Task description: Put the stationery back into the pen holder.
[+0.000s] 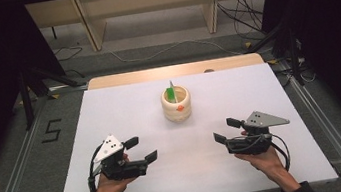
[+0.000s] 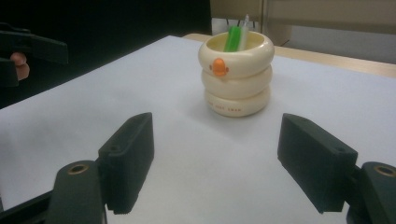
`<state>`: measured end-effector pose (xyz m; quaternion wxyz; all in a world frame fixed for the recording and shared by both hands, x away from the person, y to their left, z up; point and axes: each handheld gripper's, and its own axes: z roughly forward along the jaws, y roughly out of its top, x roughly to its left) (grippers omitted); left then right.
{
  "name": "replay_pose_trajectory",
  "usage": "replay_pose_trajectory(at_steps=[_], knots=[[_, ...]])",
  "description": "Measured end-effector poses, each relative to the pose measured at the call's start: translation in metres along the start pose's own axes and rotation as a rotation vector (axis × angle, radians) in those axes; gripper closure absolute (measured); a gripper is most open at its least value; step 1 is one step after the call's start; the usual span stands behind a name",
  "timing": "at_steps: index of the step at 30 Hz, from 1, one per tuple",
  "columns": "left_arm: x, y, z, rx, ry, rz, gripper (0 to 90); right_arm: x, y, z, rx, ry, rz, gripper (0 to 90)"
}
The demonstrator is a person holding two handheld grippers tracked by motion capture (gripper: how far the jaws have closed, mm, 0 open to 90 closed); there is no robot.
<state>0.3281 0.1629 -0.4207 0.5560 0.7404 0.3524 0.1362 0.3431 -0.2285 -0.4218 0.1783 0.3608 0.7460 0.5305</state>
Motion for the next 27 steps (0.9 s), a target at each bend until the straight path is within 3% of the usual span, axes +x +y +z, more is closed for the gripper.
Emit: replay_pose_trajectory(at_steps=[9,21,27], knots=[[-0.001,-0.002,-0.001,0.008,0.002,0.004,15.6,0.003,-0.012,-0.008,0.015,-0.011,-0.006,27.0],[-0.003,-0.007,-0.003,0.027,-0.007,-0.013,15.5,0.003,-0.028,-0.018,0.041,-0.024,0.017,25.4],[-0.006,-0.009,-0.006,0.039,-0.012,-0.003,15.6,0.005,-0.033,-0.022,0.052,-0.025,0.031,25.3]])
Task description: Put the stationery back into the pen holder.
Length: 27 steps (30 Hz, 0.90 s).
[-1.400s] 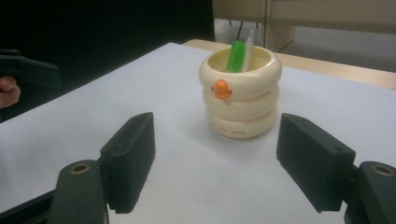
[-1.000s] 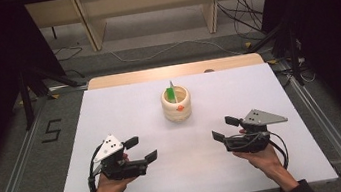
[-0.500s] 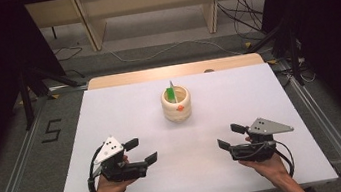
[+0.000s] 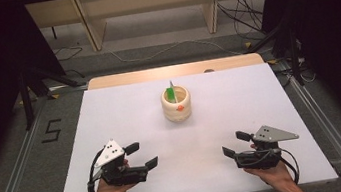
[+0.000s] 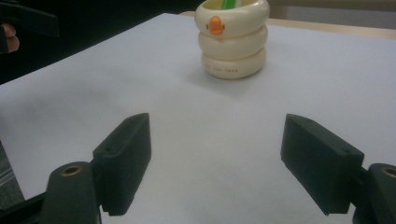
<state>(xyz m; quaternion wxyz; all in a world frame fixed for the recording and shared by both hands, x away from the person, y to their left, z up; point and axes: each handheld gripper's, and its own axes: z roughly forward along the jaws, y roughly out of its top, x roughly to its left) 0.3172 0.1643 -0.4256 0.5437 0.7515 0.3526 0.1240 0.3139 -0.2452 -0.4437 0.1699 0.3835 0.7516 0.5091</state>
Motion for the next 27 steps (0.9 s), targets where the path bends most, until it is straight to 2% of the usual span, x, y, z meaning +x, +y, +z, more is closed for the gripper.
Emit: replay_pose_trajectory(at_steps=[4,9,27], knots=[[0.0007,-0.0002,-0.0003,0.000,0.001,0.000,15.6,0.0000,-0.0023,-0.0020,-0.003,-0.002,0.001,25.2],[0.0004,0.0003,0.0016,0.001,0.003,0.010,15.6,-0.0014,-0.0014,-0.0042,-0.013,-0.001,0.024,25.1],[0.0013,0.0011,0.0015,-0.012,0.003,0.001,15.6,-0.0029,-0.0019,-0.0027,-0.013,-0.005,0.012,25.1]])
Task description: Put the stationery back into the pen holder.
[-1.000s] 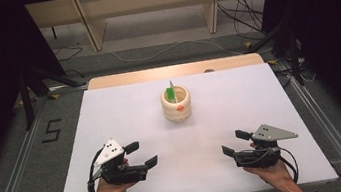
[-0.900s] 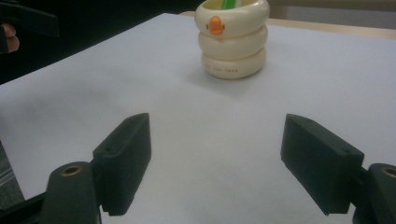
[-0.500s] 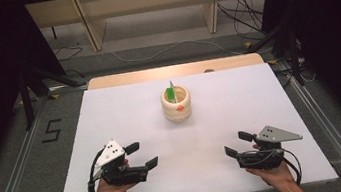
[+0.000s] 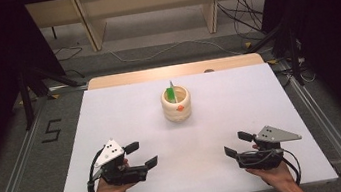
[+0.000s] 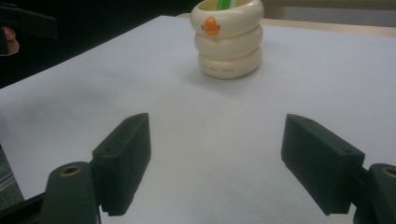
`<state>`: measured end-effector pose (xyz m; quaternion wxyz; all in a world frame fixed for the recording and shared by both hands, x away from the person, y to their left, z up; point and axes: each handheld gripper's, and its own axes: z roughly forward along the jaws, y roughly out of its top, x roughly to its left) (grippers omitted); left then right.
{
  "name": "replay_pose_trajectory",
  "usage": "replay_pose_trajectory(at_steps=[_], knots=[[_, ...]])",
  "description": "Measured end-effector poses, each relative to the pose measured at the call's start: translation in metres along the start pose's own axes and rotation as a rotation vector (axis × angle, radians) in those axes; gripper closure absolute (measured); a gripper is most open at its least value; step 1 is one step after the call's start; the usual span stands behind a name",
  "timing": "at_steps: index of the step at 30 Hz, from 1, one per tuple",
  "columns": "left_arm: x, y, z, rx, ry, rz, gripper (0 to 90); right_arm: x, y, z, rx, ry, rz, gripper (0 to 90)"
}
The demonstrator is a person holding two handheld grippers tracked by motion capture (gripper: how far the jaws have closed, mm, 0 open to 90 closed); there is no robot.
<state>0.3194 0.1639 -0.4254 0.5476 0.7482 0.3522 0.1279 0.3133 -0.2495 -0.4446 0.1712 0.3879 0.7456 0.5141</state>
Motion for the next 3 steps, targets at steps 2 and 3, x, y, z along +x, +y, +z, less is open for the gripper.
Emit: replay_pose_trajectory(at_steps=[2,3], knots=[[0.0001,0.0000,0.0000,0.001,0.000,0.002,15.6,0.0000,0.0000,0.0000,0.002,-0.001,0.002,25.1],[-0.0001,0.0000,0.0001,0.000,0.000,0.001,15.6,0.0001,0.0000,0.0001,0.001,-0.001,0.002,25.1]])
